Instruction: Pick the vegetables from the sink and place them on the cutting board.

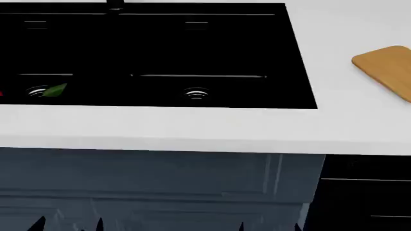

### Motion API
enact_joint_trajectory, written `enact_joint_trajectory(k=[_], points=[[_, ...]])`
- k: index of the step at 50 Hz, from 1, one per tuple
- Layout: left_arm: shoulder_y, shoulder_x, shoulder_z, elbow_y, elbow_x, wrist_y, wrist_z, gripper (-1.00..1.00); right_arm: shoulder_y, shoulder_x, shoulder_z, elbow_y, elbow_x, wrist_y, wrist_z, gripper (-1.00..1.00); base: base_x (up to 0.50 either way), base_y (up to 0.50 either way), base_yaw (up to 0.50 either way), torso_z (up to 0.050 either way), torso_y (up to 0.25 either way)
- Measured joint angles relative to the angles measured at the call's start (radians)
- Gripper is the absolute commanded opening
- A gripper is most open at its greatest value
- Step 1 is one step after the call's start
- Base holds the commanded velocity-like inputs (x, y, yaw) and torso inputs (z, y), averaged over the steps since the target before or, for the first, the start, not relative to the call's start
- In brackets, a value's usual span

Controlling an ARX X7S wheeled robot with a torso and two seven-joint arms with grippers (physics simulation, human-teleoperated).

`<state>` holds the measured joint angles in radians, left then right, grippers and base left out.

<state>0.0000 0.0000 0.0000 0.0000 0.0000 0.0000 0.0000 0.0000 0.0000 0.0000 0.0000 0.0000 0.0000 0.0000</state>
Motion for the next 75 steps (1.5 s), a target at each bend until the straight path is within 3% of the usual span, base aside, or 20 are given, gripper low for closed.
enact_joint_trajectory(k=[19, 38, 75], points=[[0.007, -0.051, 0.047, 0.022, -0.028, 0.019, -0.082, 1.0, 0.008, 0.047, -0.028, -0.047, 0.08, 0.041, 0.054, 1.0, 0.0, 0.0, 0.0, 0.0, 0.0], [0.032, -0.082, 0.071, 0.042, -0.037, 0.068, -0.18, 1.0, -0.018, 0.077, -0.077, -0.085, 0.079, 0.032, 0.103, 1.0, 0.0, 0.5, 0.0, 0.0, 0.0], [0.034, -0.132, 0.117, 0.043, -0.079, 0.079, -0.246, 1.0, -0.024, 0.122, -0.126, -0.09, 0.129, 0.007, 0.154, 1.0, 0.0, 0.5, 0.0, 0.0, 0.0]])
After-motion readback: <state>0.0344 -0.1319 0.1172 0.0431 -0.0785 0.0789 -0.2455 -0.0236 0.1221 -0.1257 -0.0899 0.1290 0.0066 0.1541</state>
